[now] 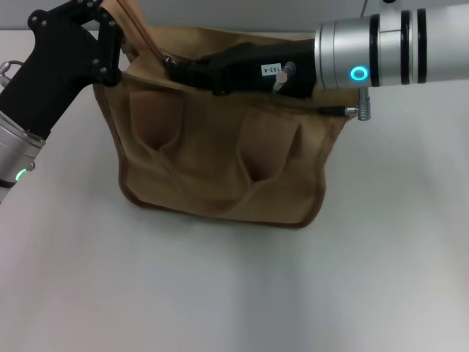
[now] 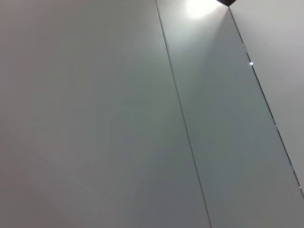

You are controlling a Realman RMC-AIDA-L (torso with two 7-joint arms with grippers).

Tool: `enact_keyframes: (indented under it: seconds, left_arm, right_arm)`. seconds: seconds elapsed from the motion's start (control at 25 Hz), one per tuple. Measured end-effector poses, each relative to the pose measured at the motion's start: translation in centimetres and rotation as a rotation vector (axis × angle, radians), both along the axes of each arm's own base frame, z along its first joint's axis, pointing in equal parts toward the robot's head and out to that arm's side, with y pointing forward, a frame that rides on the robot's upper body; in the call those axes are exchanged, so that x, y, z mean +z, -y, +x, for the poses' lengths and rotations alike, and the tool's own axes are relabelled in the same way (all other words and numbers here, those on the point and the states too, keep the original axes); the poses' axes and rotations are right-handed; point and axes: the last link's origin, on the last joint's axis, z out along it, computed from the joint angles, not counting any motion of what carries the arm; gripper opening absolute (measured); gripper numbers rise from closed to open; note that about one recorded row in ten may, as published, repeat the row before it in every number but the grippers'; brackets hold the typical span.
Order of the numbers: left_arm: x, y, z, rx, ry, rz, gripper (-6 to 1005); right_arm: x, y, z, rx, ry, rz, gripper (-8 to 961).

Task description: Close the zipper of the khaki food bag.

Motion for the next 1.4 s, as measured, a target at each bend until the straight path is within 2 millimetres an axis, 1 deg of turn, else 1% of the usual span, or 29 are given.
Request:
enact_keyframes:
  seconds: [0.36, 0.48, 0.76, 1.08, 1.4]
  left_arm:
    - [0.3, -0.3, -0.3, 0.026, 0.002, 0.018, 106]
    - [0.4, -0.3, -0.5, 0.039, 0.005, 0.026, 107]
    - [0.8, -0.4, -1.2, 0.072, 0.005, 0.044, 108]
    - [1.2, -0.2, -1.8, 0.101, 0.013, 0.065, 110]
    - [1.3, 0.0, -2.4, 0.129, 0.021, 0.073, 111]
  right_arm:
    - [0.5, 0.3, 1.1, -0.001, -0.001, 0.026, 54]
    - [0.8, 0.5, 1.8, -0.014, -0.002, 0.039, 61]
    - [2.2, 0.6, 4.2, -0.062, -0.002, 0.089, 76]
    - [3.8, 1.5, 6.6, -0.095, -0.046, 0.103, 94]
    - [6.3, 2.7, 9.7, -0.130, -0.102, 0.142, 111]
